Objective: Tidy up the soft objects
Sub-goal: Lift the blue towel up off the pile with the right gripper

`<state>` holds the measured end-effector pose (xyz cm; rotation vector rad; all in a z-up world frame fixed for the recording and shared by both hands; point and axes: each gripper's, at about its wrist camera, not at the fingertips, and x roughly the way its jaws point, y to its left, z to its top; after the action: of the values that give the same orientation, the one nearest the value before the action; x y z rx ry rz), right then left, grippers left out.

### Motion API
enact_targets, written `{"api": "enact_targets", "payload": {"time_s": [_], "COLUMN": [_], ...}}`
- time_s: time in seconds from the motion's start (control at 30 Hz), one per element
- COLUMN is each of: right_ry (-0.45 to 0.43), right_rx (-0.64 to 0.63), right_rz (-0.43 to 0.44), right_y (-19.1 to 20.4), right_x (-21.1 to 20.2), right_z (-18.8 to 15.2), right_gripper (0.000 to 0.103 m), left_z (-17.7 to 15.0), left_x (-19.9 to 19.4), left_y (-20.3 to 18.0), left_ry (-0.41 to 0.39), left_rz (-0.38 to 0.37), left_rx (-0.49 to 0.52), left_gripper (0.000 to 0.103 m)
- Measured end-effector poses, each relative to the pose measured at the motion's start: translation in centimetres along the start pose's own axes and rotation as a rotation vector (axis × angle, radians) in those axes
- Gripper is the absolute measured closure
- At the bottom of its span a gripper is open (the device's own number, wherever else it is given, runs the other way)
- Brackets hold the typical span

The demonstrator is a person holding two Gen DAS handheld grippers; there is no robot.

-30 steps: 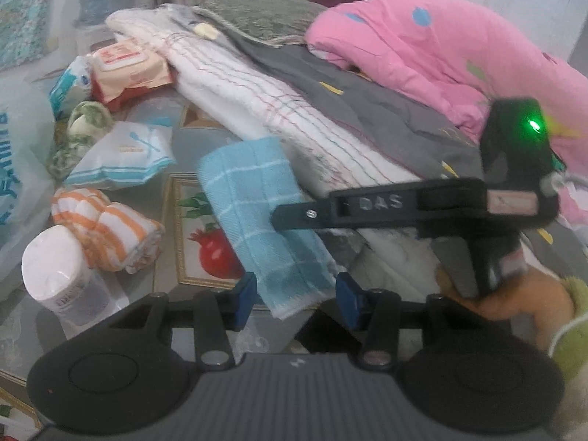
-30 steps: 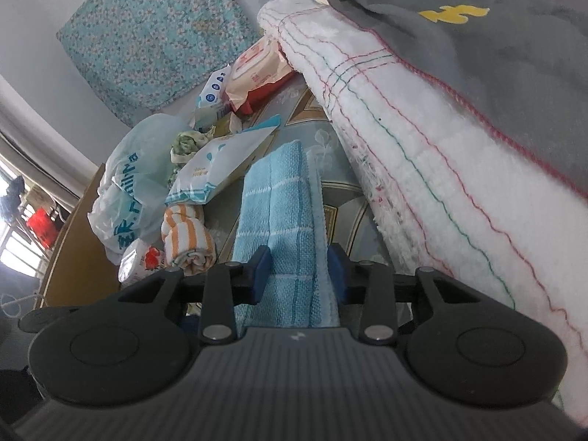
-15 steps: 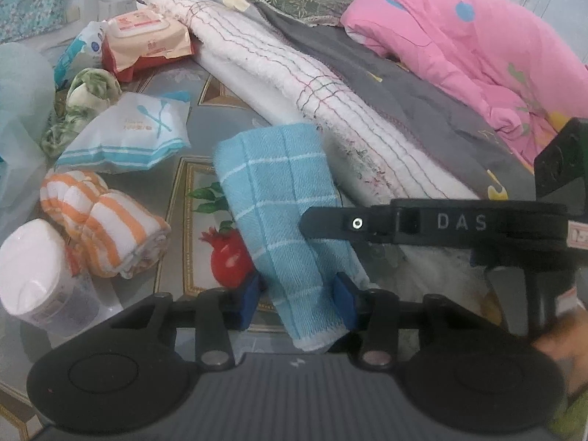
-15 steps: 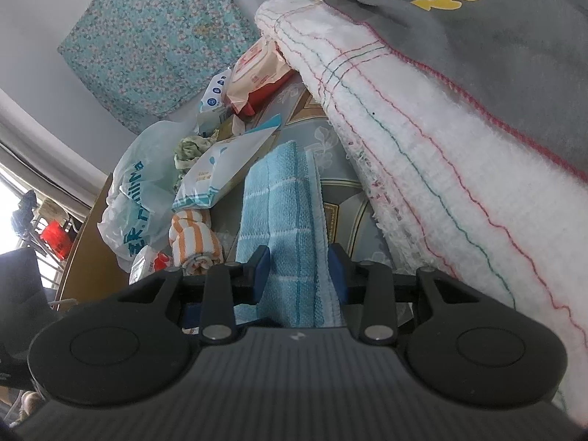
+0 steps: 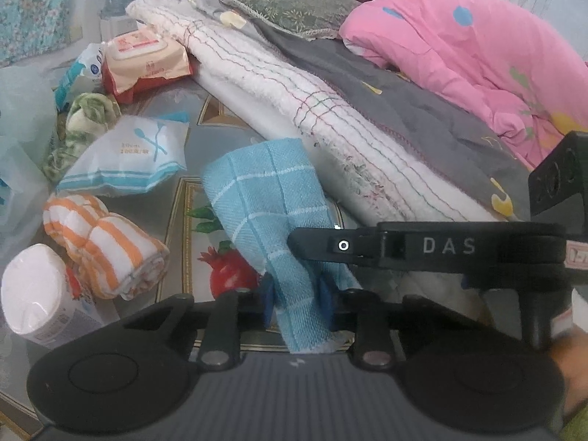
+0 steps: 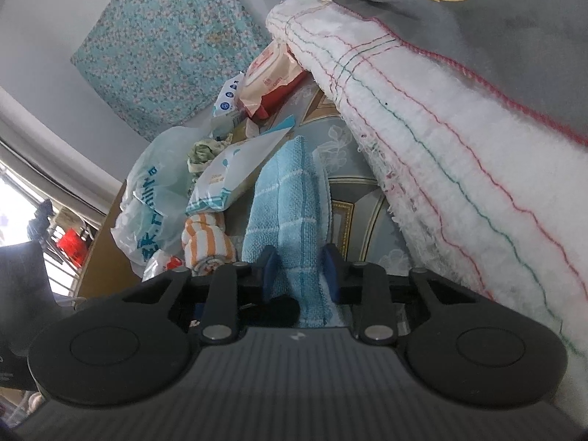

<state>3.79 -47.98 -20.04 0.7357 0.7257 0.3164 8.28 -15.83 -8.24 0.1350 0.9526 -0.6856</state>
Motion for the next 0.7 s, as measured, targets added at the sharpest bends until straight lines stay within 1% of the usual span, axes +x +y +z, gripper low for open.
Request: {"api": "enact_targets", "payload": {"time_s": [0.17, 0.37, 0.7], "right_ry": [-0.011, -0.032, -0.062], "right_rx": [0.02, 0.018, -0.024], "right_rz": [0.029, 0.067, 0.125], "right_y": [0.1, 1.2, 4.1], "right_x": [-0.6, -1.3, -2.0], "right_z": [-0.1, 0.1, 0.7], "right_gripper": [0.08, 0.081, 0.081], "left_z": [0.0, 0.1, 0.0], "left_x": [-1.1, -2.9, -6.3], "left_y": [-0.1, -0.5, -0.3], "left_ry": [-0.022, -0.067, -0.149], "left_rz": [-0.001, 0.005, 0.025], "left_rx": [0.002, 0.015, 0.011], "left_gripper": [0.08, 0.08, 0.08]}}
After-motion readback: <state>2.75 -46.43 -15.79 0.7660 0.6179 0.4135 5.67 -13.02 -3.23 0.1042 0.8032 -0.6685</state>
